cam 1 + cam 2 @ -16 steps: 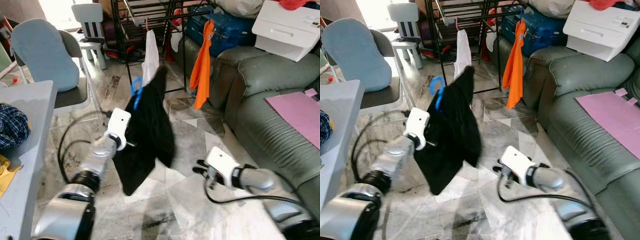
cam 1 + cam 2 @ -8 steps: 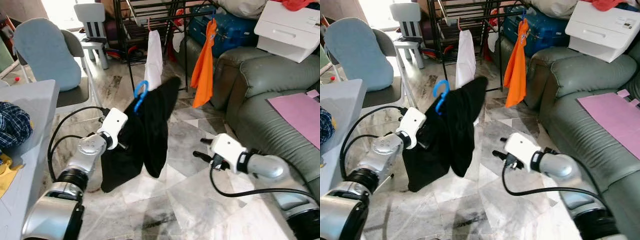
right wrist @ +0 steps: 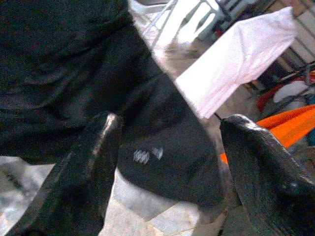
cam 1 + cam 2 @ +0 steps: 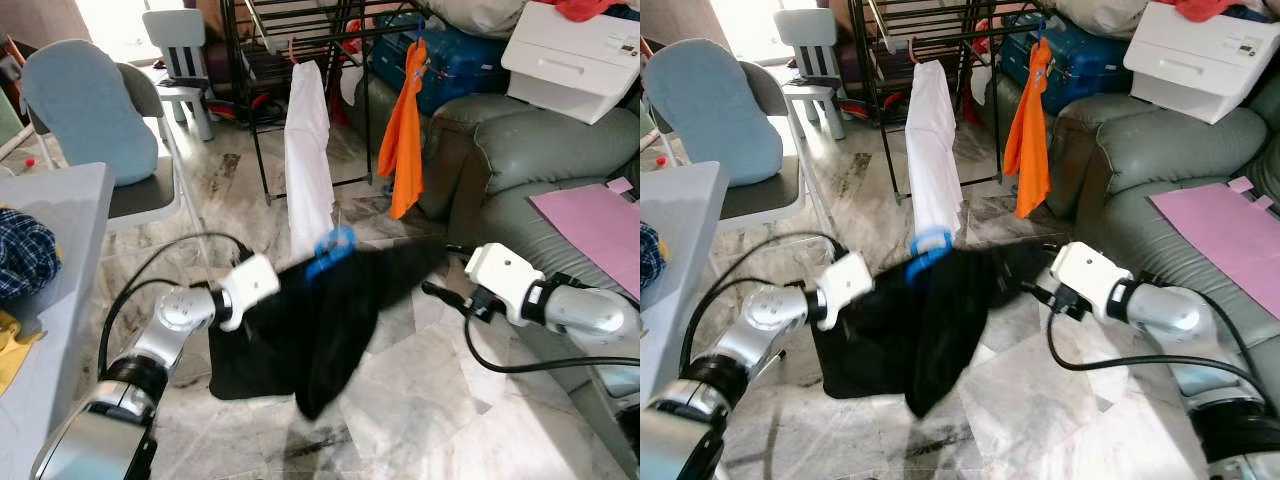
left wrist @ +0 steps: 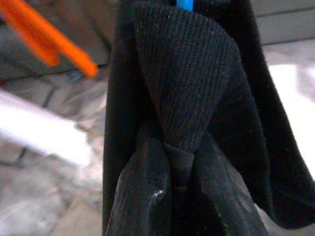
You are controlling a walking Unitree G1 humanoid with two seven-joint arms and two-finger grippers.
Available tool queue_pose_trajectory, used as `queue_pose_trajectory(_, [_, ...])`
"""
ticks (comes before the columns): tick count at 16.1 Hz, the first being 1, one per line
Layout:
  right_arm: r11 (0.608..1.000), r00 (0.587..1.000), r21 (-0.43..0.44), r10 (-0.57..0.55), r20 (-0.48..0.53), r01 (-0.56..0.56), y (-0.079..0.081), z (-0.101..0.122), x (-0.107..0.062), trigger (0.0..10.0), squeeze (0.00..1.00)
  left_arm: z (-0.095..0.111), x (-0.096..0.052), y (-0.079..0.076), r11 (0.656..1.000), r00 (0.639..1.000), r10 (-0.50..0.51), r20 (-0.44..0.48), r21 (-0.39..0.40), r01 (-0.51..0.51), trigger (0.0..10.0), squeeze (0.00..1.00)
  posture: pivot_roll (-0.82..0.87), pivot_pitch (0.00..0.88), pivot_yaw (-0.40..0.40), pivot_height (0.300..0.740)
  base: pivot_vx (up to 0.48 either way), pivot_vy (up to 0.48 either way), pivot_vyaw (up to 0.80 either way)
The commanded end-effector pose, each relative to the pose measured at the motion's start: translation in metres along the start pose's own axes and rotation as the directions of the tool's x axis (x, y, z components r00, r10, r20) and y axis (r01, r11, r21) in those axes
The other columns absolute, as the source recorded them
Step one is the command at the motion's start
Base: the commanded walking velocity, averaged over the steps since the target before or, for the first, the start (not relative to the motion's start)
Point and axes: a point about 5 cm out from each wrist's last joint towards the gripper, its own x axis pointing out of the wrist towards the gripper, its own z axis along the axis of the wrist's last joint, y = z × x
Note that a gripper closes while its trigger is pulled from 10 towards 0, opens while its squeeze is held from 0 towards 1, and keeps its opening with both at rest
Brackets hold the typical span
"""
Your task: Hang hanger
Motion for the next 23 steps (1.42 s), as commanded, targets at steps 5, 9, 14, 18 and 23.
queue_pose_trajectory(5, [0.988,0.987,0.076,0.124,0.102,-0.132,-0.004,0.014,0.006,10.0,1.00,0.024,0.009,-0.004,0.991,0.992,-0.084,0.096,0.112,0.074,0.0,0.00,-0.21,0.000,0.040,0.740,0.000,0.000,0.00])
queue_pose_trajectory(9, [0.961,0.969,0.140,0.227,0.096,-0.239,-0.001,0.005,0.010,10.0,1.00,0.031,0.010,-0.004,0.987,0.987,-0.109,0.117,0.128,0.094,0.0,0.00,-0.21,0.000,0.039,0.740,0.000,0.000,0.00])
queue_pose_trajectory(14, [0.938,0.941,0.077,0.337,0.012,-0.337,-0.003,-0.001,0.016,10.0,0.04,0.036,0.012,-0.008,0.977,0.979,-0.159,0.131,0.161,0.137,0.0,0.00,-0.20,0.000,0.037,0.740,0.000,0.000,0.00])
queue_pose_trajectory(18, [0.925,0.925,0.029,0.378,-0.023,-0.378,-0.002,-0.002,0.022,0.0,0.00,0.038,0.013,-0.011,0.969,0.973,-0.193,0.130,0.178,0.169,0.0,0.00,-0.20,0.000,0.038,0.740,0.000,0.000,0.00])
queue_pose_trajectory(23, [0.898,0.897,0.003,0.439,-0.055,-0.440,0.001,-0.006,0.027,0.0,0.00,0.038,0.014,-0.014,0.965,0.970,-0.211,0.123,0.186,0.187,0.0,0.00,-0.19,0.000,0.028,0.740,0.000,0.000,0.00])
